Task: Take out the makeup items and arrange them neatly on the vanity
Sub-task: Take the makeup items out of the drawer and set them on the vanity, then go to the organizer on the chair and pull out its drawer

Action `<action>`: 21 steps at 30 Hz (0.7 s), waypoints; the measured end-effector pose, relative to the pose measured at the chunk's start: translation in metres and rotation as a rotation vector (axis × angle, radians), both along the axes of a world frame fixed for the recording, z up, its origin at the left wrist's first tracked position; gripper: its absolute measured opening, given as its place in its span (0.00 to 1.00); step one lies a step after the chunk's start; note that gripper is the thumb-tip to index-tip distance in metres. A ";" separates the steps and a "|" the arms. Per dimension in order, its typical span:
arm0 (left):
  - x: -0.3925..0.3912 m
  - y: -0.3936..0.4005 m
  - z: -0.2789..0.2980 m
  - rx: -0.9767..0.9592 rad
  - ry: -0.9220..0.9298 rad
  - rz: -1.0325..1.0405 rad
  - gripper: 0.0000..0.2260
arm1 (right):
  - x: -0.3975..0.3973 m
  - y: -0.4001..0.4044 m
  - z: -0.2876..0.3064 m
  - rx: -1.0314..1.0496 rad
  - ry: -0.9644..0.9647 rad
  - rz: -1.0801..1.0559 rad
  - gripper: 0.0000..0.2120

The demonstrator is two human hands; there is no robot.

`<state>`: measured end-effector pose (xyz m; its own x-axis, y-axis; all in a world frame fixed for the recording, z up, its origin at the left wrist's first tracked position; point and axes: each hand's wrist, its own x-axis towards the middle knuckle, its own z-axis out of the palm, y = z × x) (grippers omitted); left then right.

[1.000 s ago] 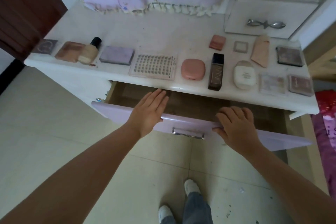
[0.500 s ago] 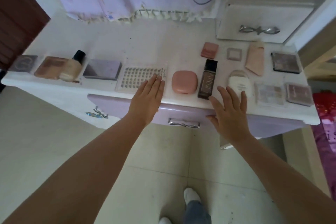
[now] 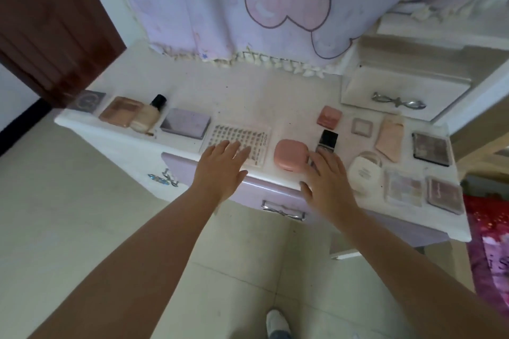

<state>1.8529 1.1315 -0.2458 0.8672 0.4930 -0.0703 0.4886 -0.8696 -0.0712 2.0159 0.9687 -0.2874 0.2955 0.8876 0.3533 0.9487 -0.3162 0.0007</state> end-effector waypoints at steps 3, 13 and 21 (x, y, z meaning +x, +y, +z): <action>-0.026 0.012 0.031 0.027 0.010 0.155 0.23 | -0.007 0.048 0.038 -0.096 0.055 0.049 0.16; -0.275 0.011 0.130 0.035 0.093 0.890 0.20 | -0.191 0.188 0.164 -0.092 0.158 0.588 0.19; -0.540 -0.134 0.191 0.044 0.019 1.447 0.22 | -0.525 0.163 0.227 -0.305 0.033 1.074 0.27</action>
<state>1.3127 0.9974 -0.0549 -0.3842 0.9225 -0.0383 0.9199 0.3789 -0.1008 1.4912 1.1315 -0.0604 -0.6719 0.7360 0.0829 0.7303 0.6770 -0.0918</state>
